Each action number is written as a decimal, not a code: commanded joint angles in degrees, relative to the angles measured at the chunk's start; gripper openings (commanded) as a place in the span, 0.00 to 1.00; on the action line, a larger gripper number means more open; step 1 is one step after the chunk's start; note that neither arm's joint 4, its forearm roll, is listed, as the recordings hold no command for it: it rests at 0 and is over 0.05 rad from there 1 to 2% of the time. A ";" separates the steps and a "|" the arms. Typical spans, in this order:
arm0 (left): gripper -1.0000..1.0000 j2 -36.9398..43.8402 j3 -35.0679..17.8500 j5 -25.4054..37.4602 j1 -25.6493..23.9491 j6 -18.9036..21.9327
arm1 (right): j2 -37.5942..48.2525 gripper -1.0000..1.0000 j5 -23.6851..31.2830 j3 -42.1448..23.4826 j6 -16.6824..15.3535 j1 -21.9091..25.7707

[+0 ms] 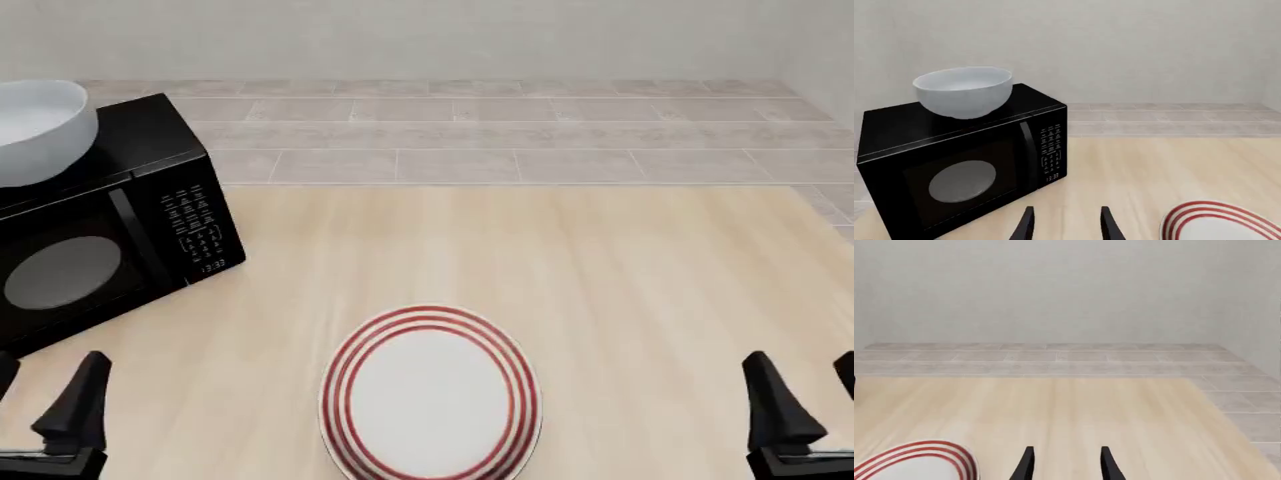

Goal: Pick up the white bowl and put it on the plate.

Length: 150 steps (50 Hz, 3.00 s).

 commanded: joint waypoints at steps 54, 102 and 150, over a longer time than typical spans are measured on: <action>1.00 31.70 -46.73 10.91 11.91 -4.92 | 3.03 1.00 -3.07 0.05 -0.67 3.04; 1.00 68.02 -79.84 26.53 34.47 -8.07 | 1.22 1.00 -2.18 0.07 -0.45 4.86; 1.00 86.55 -91.35 31.18 32.89 -1.03 | 2.17 1.00 -2.99 0.09 -0.58 5.96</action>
